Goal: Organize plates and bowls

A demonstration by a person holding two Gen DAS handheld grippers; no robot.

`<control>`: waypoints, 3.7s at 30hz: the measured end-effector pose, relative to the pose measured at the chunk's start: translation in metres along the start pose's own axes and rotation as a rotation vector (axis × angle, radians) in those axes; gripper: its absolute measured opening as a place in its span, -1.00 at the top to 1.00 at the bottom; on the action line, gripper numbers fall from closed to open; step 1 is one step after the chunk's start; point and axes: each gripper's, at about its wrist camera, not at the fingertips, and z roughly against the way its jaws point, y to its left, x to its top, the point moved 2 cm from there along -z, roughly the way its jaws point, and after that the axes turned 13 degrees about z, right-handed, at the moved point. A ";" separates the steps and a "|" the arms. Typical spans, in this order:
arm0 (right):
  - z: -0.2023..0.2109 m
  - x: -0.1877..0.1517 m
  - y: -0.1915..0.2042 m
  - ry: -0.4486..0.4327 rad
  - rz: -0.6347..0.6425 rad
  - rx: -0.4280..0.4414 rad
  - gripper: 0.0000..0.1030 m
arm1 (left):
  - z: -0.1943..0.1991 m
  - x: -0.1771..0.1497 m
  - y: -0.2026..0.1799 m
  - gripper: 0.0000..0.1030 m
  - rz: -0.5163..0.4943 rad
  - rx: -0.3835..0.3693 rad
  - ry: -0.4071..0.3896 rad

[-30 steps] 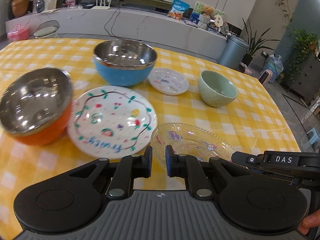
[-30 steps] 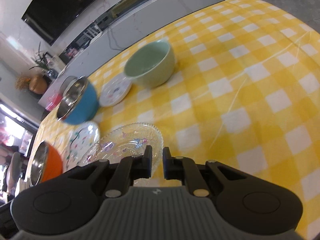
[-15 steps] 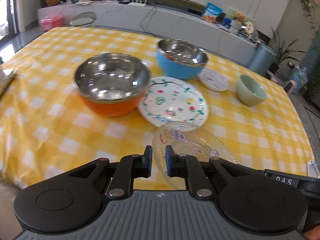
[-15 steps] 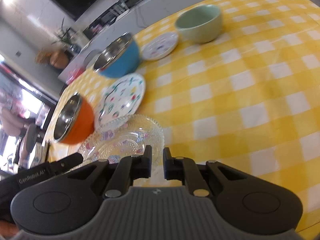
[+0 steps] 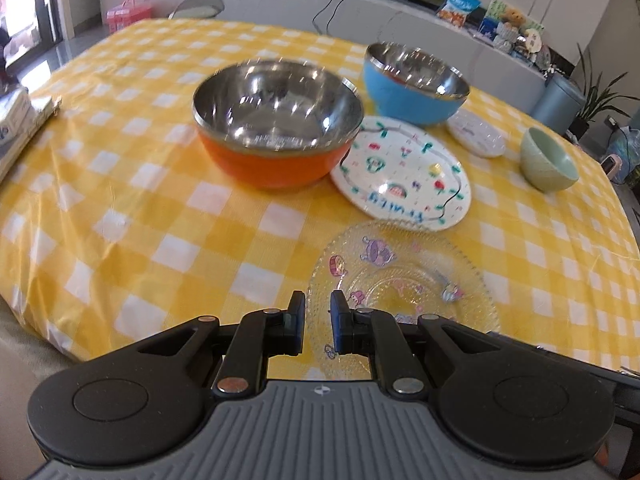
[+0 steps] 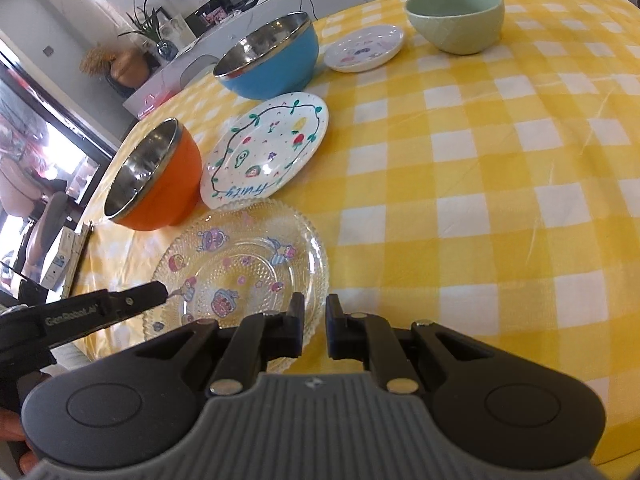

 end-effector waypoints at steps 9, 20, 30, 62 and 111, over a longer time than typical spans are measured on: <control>0.002 -0.003 0.006 0.011 0.039 0.019 0.83 | -0.006 -0.002 0.008 0.73 0.009 0.026 0.023; 0.004 0.000 0.006 0.000 0.031 0.010 0.49 | -0.003 0.002 0.007 0.63 0.021 0.008 0.016; 0.018 0.011 -0.009 -0.106 -0.039 -0.006 0.30 | 0.010 0.022 -0.005 0.26 0.036 -0.099 -0.044; -0.048 0.080 -0.035 -0.131 -0.194 0.037 0.23 | -0.059 0.064 -0.021 0.15 0.140 -0.106 -0.033; -0.040 0.083 -0.070 -0.216 -0.221 -0.073 0.35 | -0.086 0.073 -0.038 0.33 0.080 -0.186 -0.054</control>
